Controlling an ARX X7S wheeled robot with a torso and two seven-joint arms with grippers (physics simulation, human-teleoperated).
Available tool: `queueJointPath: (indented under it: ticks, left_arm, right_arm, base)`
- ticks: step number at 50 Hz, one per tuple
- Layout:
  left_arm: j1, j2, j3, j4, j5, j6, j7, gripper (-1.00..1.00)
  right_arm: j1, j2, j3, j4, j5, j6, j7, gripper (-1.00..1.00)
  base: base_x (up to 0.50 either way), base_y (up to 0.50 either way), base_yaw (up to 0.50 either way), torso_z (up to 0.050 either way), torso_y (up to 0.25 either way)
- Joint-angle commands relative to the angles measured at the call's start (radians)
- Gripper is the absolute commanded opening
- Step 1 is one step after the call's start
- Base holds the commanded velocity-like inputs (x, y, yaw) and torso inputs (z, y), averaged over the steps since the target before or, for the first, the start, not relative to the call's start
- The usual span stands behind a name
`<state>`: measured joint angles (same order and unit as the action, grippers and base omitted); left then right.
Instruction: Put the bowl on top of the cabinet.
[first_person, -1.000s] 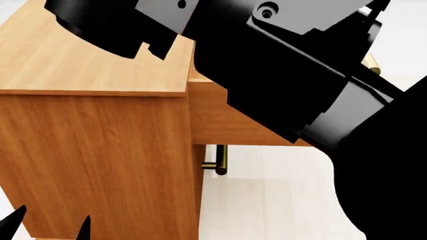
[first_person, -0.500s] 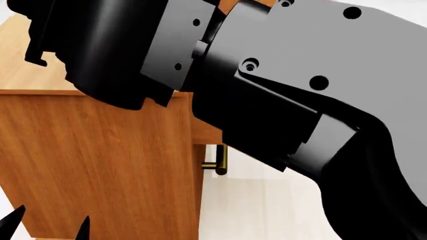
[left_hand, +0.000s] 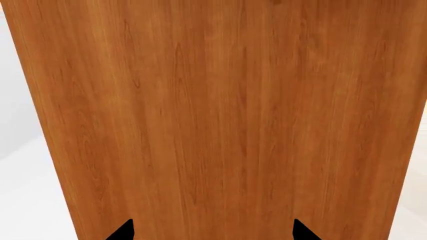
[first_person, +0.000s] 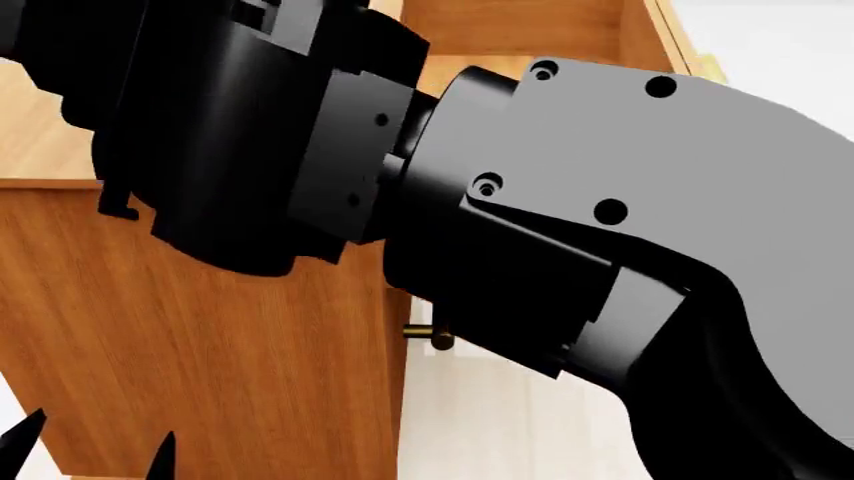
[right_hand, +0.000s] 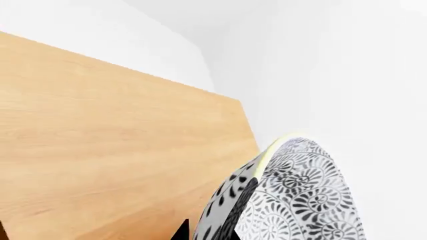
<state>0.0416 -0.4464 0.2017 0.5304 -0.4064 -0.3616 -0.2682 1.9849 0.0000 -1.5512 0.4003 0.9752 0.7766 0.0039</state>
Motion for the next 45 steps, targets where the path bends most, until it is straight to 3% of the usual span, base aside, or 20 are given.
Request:
queueJointPath:
  ticks: [1,24,25,45]
  left_arm:
    - [0.003,-0.004,-0.004,0.008,-0.006,0.004,-0.002,1.00]
    - [0.006,-0.009,0.000,0.012,-0.009,0.008,-0.006,1.00]
    - [0.005,-0.008,-0.001,0.011,-0.012,0.007,-0.006,1.00]
    - [0.014,-0.015,0.011,0.022,-0.002,0.014,-0.011,1.00]
  right_arm:
    - [-0.038,0.000,0.005,-0.023,-0.111,0.056,-0.089,-1.00]
    - [-0.047,0.000,0.006,-0.031,-0.138,0.076,-0.101,-1.00]
    - [-0.044,0.000,0.007,-0.028,-0.131,0.078,-0.108,1.00]
    - [0.009,0.000,0.006,-0.027,-0.119,0.073,-0.106,1.00]
  base:
    - [0.00,0.00,0.00,0.000,0.000]
    - [0.00,0.00,0.00,0.000,0.000]
    - [0.00,0.00,0.00,0.000,0.000]
    - [0.00,0.00,0.00,0.000,0.000]
